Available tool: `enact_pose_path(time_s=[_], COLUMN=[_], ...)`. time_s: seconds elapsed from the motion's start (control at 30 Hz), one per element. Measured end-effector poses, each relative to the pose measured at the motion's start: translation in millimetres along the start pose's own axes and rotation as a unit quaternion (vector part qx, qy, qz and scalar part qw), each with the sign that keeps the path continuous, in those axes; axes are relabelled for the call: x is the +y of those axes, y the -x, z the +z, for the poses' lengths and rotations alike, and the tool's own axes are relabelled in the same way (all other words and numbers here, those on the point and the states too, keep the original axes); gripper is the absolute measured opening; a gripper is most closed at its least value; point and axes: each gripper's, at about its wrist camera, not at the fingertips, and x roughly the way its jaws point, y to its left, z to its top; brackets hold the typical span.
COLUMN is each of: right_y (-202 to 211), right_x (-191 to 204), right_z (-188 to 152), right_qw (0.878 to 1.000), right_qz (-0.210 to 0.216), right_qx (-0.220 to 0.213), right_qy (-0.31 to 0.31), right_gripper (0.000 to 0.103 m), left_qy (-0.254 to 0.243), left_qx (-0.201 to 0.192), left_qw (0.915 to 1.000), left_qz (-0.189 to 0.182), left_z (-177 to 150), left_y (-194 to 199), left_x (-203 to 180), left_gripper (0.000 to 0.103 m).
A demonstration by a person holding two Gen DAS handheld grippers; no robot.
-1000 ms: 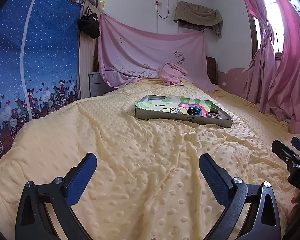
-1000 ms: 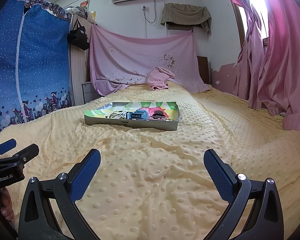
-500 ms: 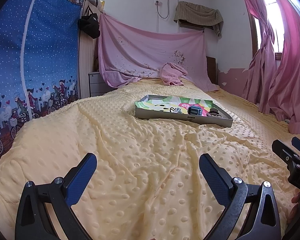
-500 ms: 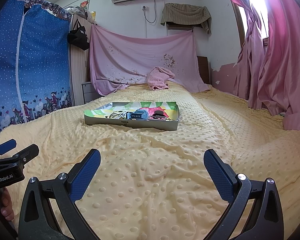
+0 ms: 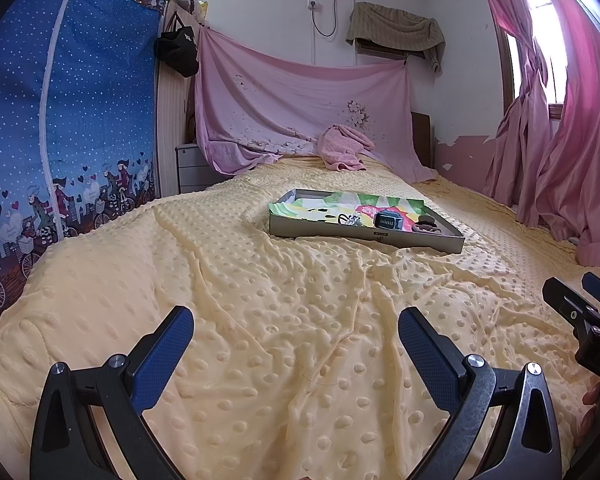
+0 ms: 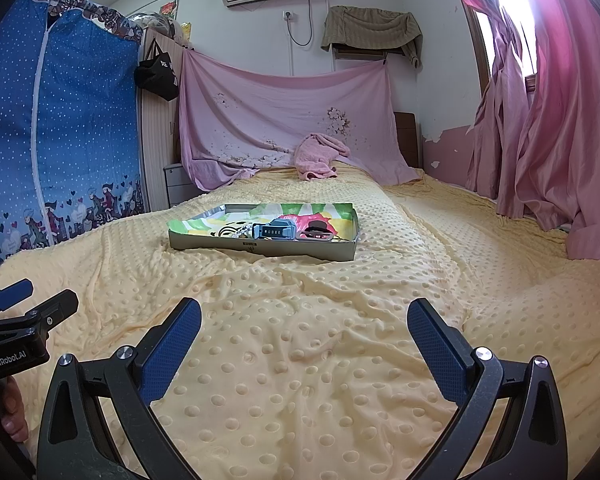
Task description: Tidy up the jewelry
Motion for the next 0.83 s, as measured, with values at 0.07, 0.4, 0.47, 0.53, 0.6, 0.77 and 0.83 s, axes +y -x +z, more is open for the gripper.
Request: enact_pose_path(time_s=[0.07, 0.4, 0.47, 0.53, 0.6, 0.77, 0.83], right_y=[0.0, -0.3, -0.3, -0.3, -0.3, -0.2, -0.3], right_x=[0.6, 0.2, 0.1, 0.1, 0.3, 0.8, 0.6], right_z=[-0.3, 0.0, 0.1, 0.1, 0.1, -0.1, 0.1], right_qw=[1.0, 1.0, 1.0, 1.0, 1.0, 1.0, 1.0], right_qz=[0.0, 0.0, 0.0, 0.0, 0.0, 0.0, 0.0], right_qx=[0.0, 0.001, 0.0, 0.001, 0.001, 0.001, 0.001], right_qy=[0.0, 0.0, 0.0, 0.0, 0.001, 0.0, 0.0], right_gripper=[0.102, 0.102, 0.102, 0.102, 0.102, 0.102, 0.102], left_qy=[0.002, -0.005, -0.006, -0.004, -0.002, -0.003, -0.004], left_qx=[-0.001, -0.006, -0.005, -0.005, -0.005, -0.005, -0.004], left_qw=[1.0, 0.9999, 0.9999, 0.9999, 0.9999, 0.9999, 0.9999], left_qz=[-0.001, 0.009, 0.009, 0.01, 0.01, 0.011, 0.012], left_z=[0.5, 1.9, 1.5, 1.7, 1.8, 2.1, 2.0], left_y=[0.6, 4.0, 4.0, 4.5, 4.3, 3.9, 4.0], left_x=[-0.2, -4.0, -4.8, -4.6, -4.6, -3.0, -3.0], left_gripper=[0.103, 0.103, 0.103, 0.103, 0.103, 0.103, 0.103])
